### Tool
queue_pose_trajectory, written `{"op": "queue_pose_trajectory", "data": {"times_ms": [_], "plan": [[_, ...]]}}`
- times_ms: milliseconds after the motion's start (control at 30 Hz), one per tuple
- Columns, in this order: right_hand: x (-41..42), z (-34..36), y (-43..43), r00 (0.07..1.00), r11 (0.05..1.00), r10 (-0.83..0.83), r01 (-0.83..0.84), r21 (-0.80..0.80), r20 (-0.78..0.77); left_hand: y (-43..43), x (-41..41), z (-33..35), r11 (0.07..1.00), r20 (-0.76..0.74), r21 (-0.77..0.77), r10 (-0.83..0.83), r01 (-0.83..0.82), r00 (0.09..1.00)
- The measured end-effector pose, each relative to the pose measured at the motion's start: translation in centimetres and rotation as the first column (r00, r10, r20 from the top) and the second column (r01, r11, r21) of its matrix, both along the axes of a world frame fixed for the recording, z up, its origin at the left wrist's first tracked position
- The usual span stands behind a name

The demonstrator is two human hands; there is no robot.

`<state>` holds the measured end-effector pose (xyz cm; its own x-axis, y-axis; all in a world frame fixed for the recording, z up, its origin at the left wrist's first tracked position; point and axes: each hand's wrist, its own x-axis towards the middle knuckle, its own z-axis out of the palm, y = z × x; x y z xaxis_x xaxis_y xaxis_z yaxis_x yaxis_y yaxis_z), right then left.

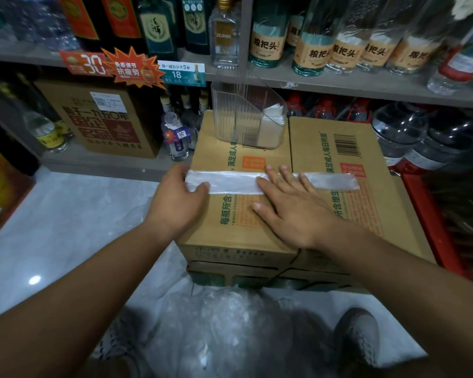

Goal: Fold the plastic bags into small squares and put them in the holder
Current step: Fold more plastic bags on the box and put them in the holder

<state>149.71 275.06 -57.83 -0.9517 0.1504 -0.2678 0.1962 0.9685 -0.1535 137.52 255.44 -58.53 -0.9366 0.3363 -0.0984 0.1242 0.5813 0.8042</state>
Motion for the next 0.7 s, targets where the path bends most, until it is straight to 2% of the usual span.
{"op": "queue_pose_trajectory", "data": {"times_ms": [100,200,300,367,467,600,700], "plan": [[0.2,0.3,-0.8,1.000,1.000,0.019,-0.019,0.004,0.008,-1.3,-0.6,0.5,0.985,0.189,0.107,0.113,-0.135,0.975],[0.6,0.6,-1.8,1.000,1.000,0.016,-0.016,0.019,-0.003,-2.6,-1.0,1.0,0.965,0.348,0.183,0.115,-0.188,0.930],[0.8,1.4,-3.2,0.981,0.999,0.031,-0.026,0.030,-0.190,-3.6,-0.8,1.8,0.955,0.436,0.243,0.051,-0.173,0.898],[1.0,2.0,-4.2,0.946,0.997,0.053,-0.065,-0.028,-0.321,-3.8,-0.6,2.6,0.920,0.518,0.338,-0.006,-0.198,0.856],[1.0,2.0,-5.5,0.921,0.993,0.013,-0.056,-0.100,-0.390,-3.8,-0.3,3.9,0.843,0.637,0.458,-0.090,-0.282,0.766],[1.1,1.6,-6.0,0.888,0.997,-0.067,0.042,-0.066,-0.454,-3.6,0.7,5.8,0.713,0.669,0.633,-0.310,-0.300,0.675],[1.3,1.5,-5.7,0.839,0.980,-0.174,0.098,-0.170,-0.516,-3.2,1.4,6.2,0.656,0.574,0.728,-0.422,-0.201,0.702]]}}
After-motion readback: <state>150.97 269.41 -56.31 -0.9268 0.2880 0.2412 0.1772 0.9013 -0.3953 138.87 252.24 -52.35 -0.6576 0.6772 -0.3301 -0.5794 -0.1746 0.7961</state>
